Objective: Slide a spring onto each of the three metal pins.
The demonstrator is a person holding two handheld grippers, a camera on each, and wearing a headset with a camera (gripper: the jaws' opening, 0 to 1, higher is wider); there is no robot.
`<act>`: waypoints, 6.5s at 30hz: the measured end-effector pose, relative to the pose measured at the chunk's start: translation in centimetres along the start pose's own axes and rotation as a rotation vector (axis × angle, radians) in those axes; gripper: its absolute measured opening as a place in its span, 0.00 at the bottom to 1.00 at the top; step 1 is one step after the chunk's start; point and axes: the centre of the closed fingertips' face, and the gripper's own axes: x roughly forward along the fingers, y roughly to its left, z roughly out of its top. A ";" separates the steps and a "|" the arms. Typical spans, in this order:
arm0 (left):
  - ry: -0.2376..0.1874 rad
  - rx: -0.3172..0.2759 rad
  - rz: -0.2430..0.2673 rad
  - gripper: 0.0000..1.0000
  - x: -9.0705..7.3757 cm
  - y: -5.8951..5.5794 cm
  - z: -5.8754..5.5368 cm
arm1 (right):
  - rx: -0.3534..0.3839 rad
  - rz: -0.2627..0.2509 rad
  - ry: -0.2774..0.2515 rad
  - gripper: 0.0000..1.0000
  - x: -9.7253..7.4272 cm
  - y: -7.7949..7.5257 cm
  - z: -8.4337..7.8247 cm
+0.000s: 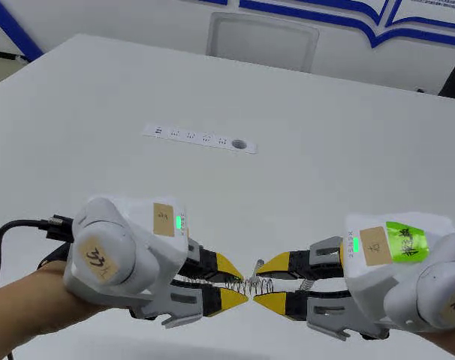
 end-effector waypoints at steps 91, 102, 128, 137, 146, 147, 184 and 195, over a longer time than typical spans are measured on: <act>-0.103 -0.231 0.103 0.48 -1.7 2.6 -0.9 | 0.389 -0.126 -0.192 0.11 -1.9 -8.3 1.2; -0.030 -0.257 0.216 0.79 -3.6 4.4 -4.1 | 0.449 -0.145 -0.104 0.11 1.2 -9.4 -2.6; -0.031 -0.321 0.266 1.00 -4.2 5.5 -5.4 | 0.535 -0.124 0.016 0.11 4.9 -8.9 -7.0; -0.018 -0.323 0.273 1.00 -4.3 5.7 -5.9 | 0.548 -0.130 0.044 0.11 5.6 -8.9 -7.9; -0.019 -0.337 0.287 0.99 -4.6 6.1 -6.2 | 0.546 -0.120 0.069 0.11 6.7 -8.2 -8.8; -0.016 -0.336 0.289 0.99 -4.6 6.2 -6.2 | 0.543 -0.119 0.075 0.11 6.9 -8.1 -9.0; 0.008 -0.341 0.300 0.98 -5.2 6.3 -6.8 | 0.507 -0.162 0.114 0.20 8.9 -7.3 -11.2; 0.005 -0.337 0.292 0.98 -4.9 6.2 -6.5 | 0.388 -0.081 0.015 0.22 8.0 -6.7 -6.2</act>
